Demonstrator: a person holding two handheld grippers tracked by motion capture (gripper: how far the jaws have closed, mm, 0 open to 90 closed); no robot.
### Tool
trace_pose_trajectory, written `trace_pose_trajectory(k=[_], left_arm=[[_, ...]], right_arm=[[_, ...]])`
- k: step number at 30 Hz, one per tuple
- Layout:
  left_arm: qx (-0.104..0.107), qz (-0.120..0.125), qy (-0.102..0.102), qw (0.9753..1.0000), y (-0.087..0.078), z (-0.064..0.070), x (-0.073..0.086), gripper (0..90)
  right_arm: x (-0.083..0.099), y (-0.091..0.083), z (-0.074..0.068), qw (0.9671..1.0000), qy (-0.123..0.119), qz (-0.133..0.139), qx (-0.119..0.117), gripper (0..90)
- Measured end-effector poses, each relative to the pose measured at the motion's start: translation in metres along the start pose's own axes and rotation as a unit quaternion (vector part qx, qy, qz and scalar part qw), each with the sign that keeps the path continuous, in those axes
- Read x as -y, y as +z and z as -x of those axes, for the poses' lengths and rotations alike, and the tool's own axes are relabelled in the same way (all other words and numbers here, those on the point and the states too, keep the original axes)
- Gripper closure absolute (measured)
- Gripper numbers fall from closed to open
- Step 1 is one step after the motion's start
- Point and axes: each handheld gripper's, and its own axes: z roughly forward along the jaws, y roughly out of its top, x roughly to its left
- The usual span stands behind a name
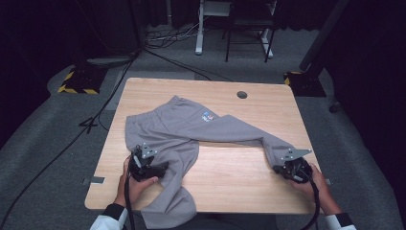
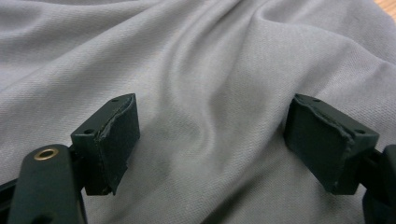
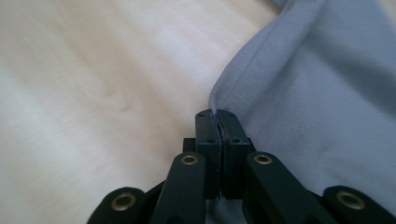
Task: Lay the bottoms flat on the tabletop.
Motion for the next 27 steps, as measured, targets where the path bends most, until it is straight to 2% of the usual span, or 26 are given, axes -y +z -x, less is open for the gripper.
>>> trace_pose_trajectory(k=[1,3,4,5,6,9,10,11,14,15,17,19,20,21,22,24,27], left_arm=[[-0.003,0.0,-0.001,1.0,0.0,-0.001,0.0,18.3],[-0.009,-0.003,-0.009,0.9999,-0.001,-0.005,0.0,18.3],[-0.012,-0.002,-0.011,0.9999,-0.001,-0.007,0.0,18.3],[-0.011,-0.002,-0.016,0.9998,-0.001,-0.008,0.001,18.3],[-0.013,-0.003,-0.015,0.9998,-0.002,-0.01,0.001,18.3],[-0.023,-0.006,-0.026,0.9994,-0.003,-0.015,0.002,18.3],[-0.027,-0.008,-0.024,0.9993,-0.004,-0.017,0.002,18.3],[-0.03,-0.008,-0.031,0.999,-0.005,-0.019,0.002,18.3],[-0.034,-0.011,-0.039,0.9986,-0.005,-0.023,0.002,18.3],[-0.035,-0.01,-0.041,0.9985,-0.005,-0.025,0.002,18.3],[-0.034,-0.01,-0.04,0.9986,-0.005,-0.026,0.002,18.3],[-0.034,-0.009,-0.037,0.9987,-0.005,-0.027,0.002,18.3],[-0.031,-0.013,-0.039,0.9987,-0.005,-0.025,0.002,18.3],[-0.026,-0.015,-0.033,0.999,-0.005,-0.024,0.001,18.2],[-0.021,-0.015,-0.026,0.9993,-0.005,-0.022,0.001,17.9],[-0.013,-0.013,-0.019,0.9996,-0.002,-0.018,-0.001,16.6],[-0.002,-0.009,-0.012,0.9999,0.001,-0.012,-0.002,15.2]], right_arm=[[0.002,-0.004,-0.005,0.9995,-0.017,-0.005,-0.025,88.4],[0.007,-0.013,-0.018,0.9972,-0.045,-0.027,-0.053,88.4],[0.012,-0.019,-0.028,0.9935,-0.071,-0.035,-0.081,88.4],[0.016,-0.025,-0.036,0.9904,-0.084,-0.039,-0.103,88.4],[0.019,-0.029,-0.041,0.9883,-0.089,-0.041,-0.116,88.3],[0.033,-0.042,-0.058,0.9783,-0.118,-0.046,-0.164,87.8],[0.038,-0.046,-0.062,0.9759,-0.128,-0.049,-0.17,87.8],[0.042,-0.05,-0.065,0.975,-0.131,-0.05,-0.173,87.7],[0.054,-0.064,-0.069,0.9739,-0.137,-0.046,-0.175,87.4],[0.058,-0.068,-0.069,0.974,-0.136,-0.041,-0.176,85.7],[0.064,-0.075,-0.068,0.9781,-0.124,-0.031,-0.165,73.6],[0.067,-0.078,-0.064,0.9803,-0.116,-0.023,-0.158,69.2],[0.065,-0.079,-0.062,0.9828,-0.113,-0.02,-0.145,60.9],[0.061,-0.079,-0.059,0.9866,-0.103,-0.011,-0.127,54.9],[0.055,-0.078,-0.054,0.9898,-0.087,0.003,-0.112,55.5],[0.037,-0.072,-0.047,0.9919,-0.074,0.036,-0.097,44.5],[0.001,-0.049,-0.033,0.9947,-0.056,0.054,-0.068,41.9]])
